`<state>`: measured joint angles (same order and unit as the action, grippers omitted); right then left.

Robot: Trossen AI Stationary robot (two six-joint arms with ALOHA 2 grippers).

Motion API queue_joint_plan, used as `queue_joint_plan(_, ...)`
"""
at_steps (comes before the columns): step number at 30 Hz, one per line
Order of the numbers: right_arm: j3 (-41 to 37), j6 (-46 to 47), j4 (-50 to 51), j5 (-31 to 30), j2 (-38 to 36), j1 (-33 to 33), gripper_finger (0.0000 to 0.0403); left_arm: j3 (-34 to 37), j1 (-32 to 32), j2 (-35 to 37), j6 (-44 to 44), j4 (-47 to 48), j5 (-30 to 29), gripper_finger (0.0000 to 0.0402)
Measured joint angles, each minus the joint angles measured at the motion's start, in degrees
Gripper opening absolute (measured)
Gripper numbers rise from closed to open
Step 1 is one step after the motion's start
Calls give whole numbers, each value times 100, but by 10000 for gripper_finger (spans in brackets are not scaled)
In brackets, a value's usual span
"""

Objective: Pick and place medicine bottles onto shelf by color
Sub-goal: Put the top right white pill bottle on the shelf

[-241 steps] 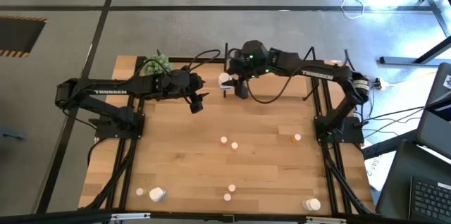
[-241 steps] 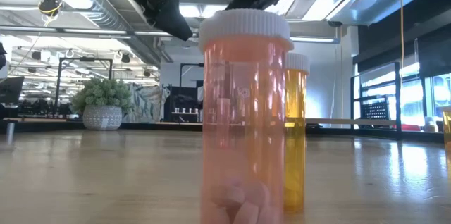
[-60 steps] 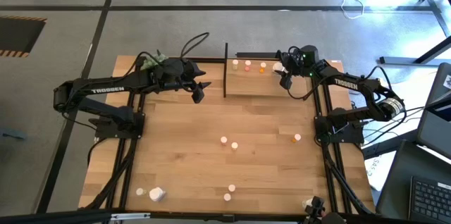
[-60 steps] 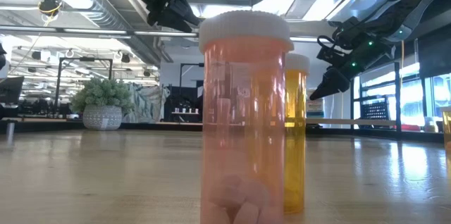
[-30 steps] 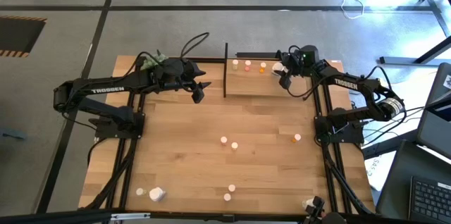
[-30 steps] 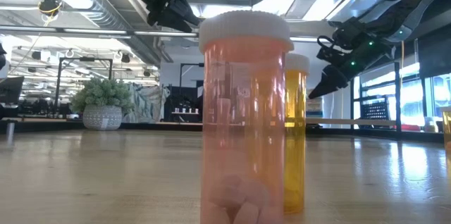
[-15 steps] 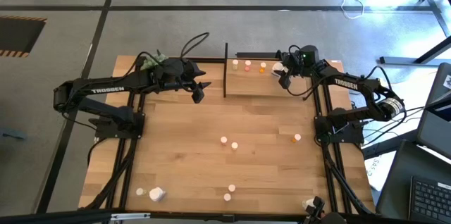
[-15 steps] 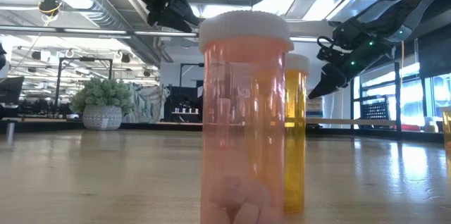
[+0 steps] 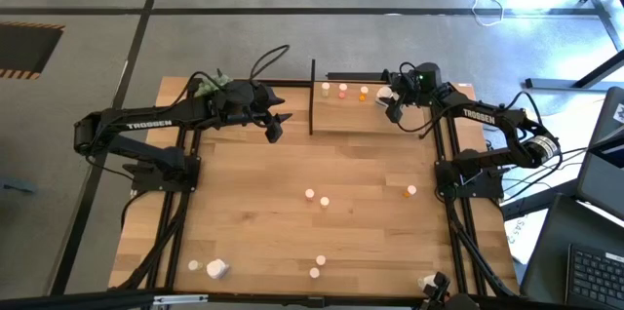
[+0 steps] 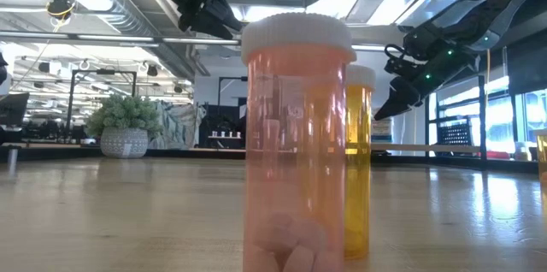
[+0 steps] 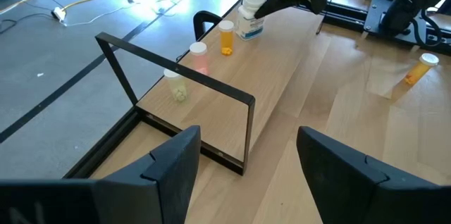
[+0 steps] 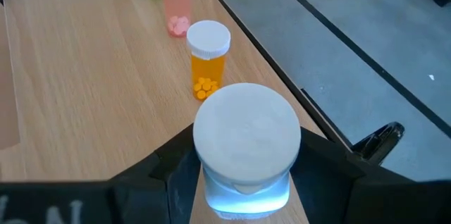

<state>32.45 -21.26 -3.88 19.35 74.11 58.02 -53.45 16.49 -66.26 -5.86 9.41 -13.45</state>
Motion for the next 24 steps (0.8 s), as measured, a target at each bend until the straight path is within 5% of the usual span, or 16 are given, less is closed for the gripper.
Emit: queue_joint_plan(24,7,276,24,-155,-2,-2,198,0,0,0,0,0,0,230)
